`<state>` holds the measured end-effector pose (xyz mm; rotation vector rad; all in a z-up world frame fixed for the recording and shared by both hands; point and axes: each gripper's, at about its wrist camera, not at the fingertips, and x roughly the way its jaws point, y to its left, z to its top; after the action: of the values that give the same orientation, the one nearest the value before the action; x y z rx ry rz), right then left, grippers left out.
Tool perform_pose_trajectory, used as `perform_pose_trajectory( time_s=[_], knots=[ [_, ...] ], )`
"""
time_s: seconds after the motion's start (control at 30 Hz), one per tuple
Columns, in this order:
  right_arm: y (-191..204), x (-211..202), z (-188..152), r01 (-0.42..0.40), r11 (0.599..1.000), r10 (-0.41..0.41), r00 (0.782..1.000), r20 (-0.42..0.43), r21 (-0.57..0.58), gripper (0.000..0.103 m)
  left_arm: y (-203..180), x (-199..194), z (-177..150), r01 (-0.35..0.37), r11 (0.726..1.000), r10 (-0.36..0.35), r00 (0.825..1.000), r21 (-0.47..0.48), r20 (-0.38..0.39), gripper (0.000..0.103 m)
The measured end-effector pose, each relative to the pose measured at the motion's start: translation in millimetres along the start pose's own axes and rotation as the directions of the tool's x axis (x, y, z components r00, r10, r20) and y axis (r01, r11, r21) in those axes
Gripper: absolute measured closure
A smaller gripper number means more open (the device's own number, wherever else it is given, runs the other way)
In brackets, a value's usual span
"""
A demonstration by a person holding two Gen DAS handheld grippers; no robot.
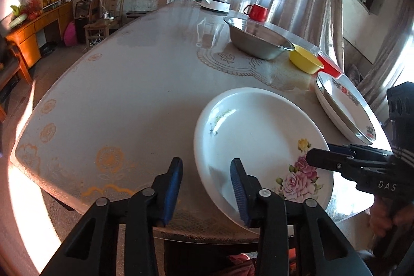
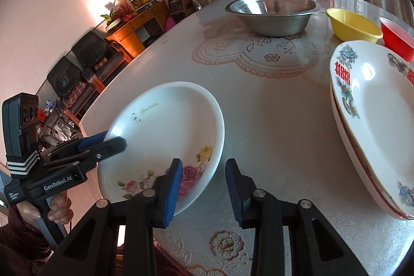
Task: Organize plates and bowls
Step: 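Grasp the rim of the pink-rose plate with the right tool, then lift the pink-rose plate with the right tool toward the plate stack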
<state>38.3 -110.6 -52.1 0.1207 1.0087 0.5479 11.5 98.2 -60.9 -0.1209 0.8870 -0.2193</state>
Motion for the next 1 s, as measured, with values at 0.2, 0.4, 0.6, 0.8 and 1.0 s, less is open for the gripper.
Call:
perform_pose_trajectory(
  time_s=[0.2, 0.4, 0.6, 0.8, 1.0],
  knots=[
    [4.6, 1.2, 0.0, 0.006, 1.000, -0.006, 1.000, 0.003, -0.029, 0.069, -15.4, 3.7, -0.7, -0.012, 0.999, 0.012, 1.000, 0.040, 0.003, 0.068],
    [3.1, 1.8, -1.4, 0.002, 1.000, -0.002, 1.000, 0.010, -0.024, 0.068, -17.1, 3.3, 2.7, -0.022, 1.000, 0.022, 1.000, 0.012, 0.004, 0.068],
    [2.4, 0.9, -1.1, 0.004, 1.000, -0.003, 1.000, 0.014, -0.015, 0.068, -25.3, -5.0, 7.9, -0.032, 0.999, 0.030, 0.998, 0.042, 0.049, 0.068],
    [0.8, 0.1, -0.9, -0.004, 1.000, 0.004, 1.000, 0.017, -0.005, 0.068, -28.6, -6.0, 9.7, -0.043, 0.998, 0.040, 0.998, 0.052, 0.053, 0.068],
    [0.0, 0.1, -0.1, -0.005, 1.000, 0.005, 1.000, 0.018, -0.002, 0.068, -29.5, -6.8, 8.8, -0.045, 0.997, 0.042, 0.998, 0.056, 0.055, 0.068]
  ],
)
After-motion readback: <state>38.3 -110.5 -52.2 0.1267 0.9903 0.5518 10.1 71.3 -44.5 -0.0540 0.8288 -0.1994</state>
